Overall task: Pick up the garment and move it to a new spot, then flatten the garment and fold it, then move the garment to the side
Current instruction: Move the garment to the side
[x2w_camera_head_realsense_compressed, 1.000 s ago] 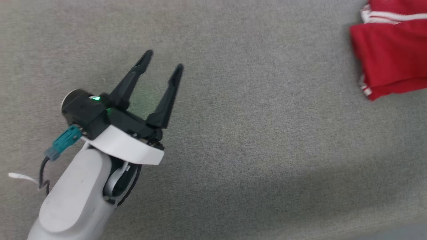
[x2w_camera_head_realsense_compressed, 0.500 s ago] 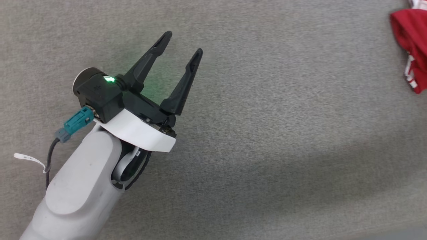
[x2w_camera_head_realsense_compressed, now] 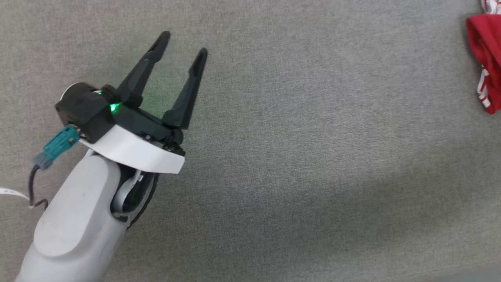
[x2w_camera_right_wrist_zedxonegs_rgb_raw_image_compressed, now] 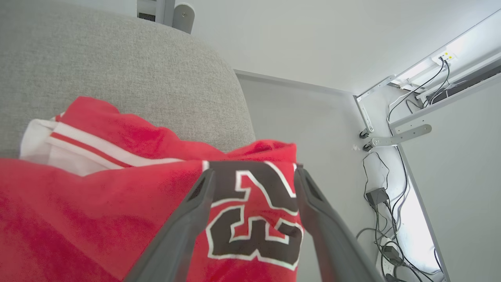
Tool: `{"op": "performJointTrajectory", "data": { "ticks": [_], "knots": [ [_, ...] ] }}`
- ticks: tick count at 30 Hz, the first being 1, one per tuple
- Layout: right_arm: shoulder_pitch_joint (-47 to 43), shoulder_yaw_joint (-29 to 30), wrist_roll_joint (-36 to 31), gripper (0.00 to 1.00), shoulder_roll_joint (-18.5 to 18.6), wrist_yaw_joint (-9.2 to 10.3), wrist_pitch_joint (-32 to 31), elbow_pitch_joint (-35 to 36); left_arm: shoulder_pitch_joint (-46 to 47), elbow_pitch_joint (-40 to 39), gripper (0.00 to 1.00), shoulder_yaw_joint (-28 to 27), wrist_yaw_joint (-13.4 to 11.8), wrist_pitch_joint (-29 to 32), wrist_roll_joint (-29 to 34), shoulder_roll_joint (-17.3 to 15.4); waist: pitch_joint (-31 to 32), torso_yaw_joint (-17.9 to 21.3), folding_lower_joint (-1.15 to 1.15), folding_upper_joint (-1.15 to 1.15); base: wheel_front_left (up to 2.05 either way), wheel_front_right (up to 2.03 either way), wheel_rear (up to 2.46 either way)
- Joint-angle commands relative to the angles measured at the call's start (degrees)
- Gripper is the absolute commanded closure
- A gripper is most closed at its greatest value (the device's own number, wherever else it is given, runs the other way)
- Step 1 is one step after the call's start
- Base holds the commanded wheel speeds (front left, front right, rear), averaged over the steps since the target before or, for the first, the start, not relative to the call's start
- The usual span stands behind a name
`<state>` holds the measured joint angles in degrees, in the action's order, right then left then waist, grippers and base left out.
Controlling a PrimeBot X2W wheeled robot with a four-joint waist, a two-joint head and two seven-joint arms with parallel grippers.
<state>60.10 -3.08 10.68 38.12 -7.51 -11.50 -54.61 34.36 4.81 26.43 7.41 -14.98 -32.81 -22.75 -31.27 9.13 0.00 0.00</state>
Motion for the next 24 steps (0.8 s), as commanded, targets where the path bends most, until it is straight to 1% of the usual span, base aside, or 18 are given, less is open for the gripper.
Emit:
{"op": "performJointTrajectory", "data": {
  "ticks": [1, 3, 9, 15, 24],
  "knots": [
    [0.4, 0.1, -0.3, 0.0, -0.9, 0.05, 1.0, 0.2, -1.2, -0.2, 0.0, -0.7, 0.1, -0.2, -0.9, 0.0, 0.7, 0.2, 0.0, 0.0, 0.0, 0.0, 0.0],
    [0.7, 0.7, 0.2, 0.0, -1.5, 0.05, 2.2, 0.6, -2.0, -0.2, 0.0, -2.0, 0.1, -0.2, -0.9, 0.0, 1.6, 0.3, 0.0, 0.0, 0.0, 0.0, 0.0],
    [-1.0, 0.8, 2.9, 0.0, -4.9, 0.05, 6.2, 2.4, -4.8, -0.2, 0.0, -5.5, 0.1, -0.2, 0.0, 0.6, 4.9, 0.1, 0.0, 0.0, 0.0, 0.0, 0.0],
    [-5.2, -2.7, 4.7, 0.0, -7.7, 0.05, 10.6, 6.4, -9.2, -0.6, 0.0, -10.8, 0.1, -0.2, 1.5, 2.2, 9.1, -0.5, 0.0, 0.0, 0.0, 0.0, 0.0],
    [-13.3, -6.4, 9.0, 0.0, -10.3, 0.05, 16.5, 12.8, -16.5, -1.8, 0.0, -16.8, 0.1, -0.2, 4.0, 4.7, 15.5, -2.8, 0.0, 0.0, 0.0, 0.0, 0.0]
  ]
}}
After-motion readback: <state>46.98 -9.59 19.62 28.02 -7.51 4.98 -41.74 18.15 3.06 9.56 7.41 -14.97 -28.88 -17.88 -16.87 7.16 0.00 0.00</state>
